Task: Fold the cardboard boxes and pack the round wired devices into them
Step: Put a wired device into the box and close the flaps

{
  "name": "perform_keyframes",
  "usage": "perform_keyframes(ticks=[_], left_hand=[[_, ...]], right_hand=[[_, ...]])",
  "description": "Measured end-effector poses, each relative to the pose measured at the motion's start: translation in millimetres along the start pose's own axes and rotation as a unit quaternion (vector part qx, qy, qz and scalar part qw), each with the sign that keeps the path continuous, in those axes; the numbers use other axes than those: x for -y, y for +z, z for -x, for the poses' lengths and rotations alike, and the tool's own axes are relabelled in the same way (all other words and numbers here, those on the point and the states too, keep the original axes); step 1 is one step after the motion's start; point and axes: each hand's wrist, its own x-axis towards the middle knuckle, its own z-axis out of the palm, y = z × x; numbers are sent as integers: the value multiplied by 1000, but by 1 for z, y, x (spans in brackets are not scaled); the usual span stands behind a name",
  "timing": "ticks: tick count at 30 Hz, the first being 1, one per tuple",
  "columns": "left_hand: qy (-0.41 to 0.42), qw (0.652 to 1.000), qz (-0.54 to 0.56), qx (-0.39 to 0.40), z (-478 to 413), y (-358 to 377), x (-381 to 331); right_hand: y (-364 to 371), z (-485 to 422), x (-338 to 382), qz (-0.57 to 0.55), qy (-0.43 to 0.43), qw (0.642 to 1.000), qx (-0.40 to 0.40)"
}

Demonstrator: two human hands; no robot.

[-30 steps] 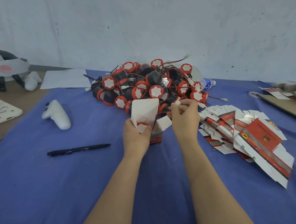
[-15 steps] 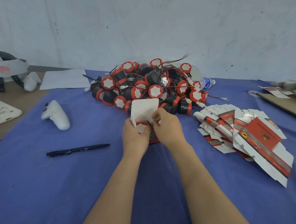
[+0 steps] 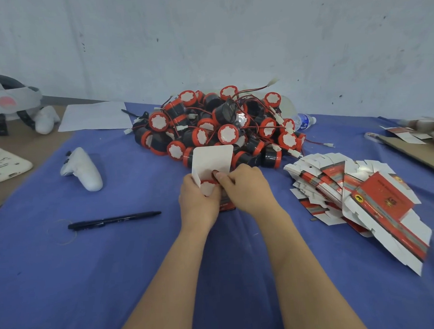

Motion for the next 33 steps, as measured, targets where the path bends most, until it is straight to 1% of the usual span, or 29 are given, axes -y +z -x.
perform_keyframes(ticks=[2,5,9,11,13,17,20,22,26,28,31,33], left_hand=[[-3,1000,-3,-1,0,0,0],[-2,1000,-2,-1,1,0,0],[-3,1000,-10,1,1,-1,-1],[-4,1000,-11,2,1,-1,-1],[-1,1000,-12,2,2,-1,-1],[-4,1000,-19,-1,2,0,-1],[0,1000,-25,-3,2,-1,-2],[2,1000,-28,-2,2,-1,-2],[-1,1000,-29,1,2,-2,-2],[2,1000,-28,2,2,-2,-2],[6,1000,-29,1,3,-2,-3],[6,999,-35,2,3,-2,-4]], right_hand=[[-1,1,1,-23,16,999,-23],[-2,3,1,-90,55,991,-79],[0,4,2,-100,66,985,-120],[-2,4,0,-73,65,987,-131],[-5,3,-2,-22,71,991,-107],[-9,3,2,42,69,995,-62],[-12,3,7,68,56,995,-41],[-14,4,6,53,50,997,-28],[-19,8,3,-19,16,999,-21],[-24,8,2,-14,7,1000,14],[-35,9,-1,52,-8,993,110],[-40,10,-3,63,-18,989,136]])
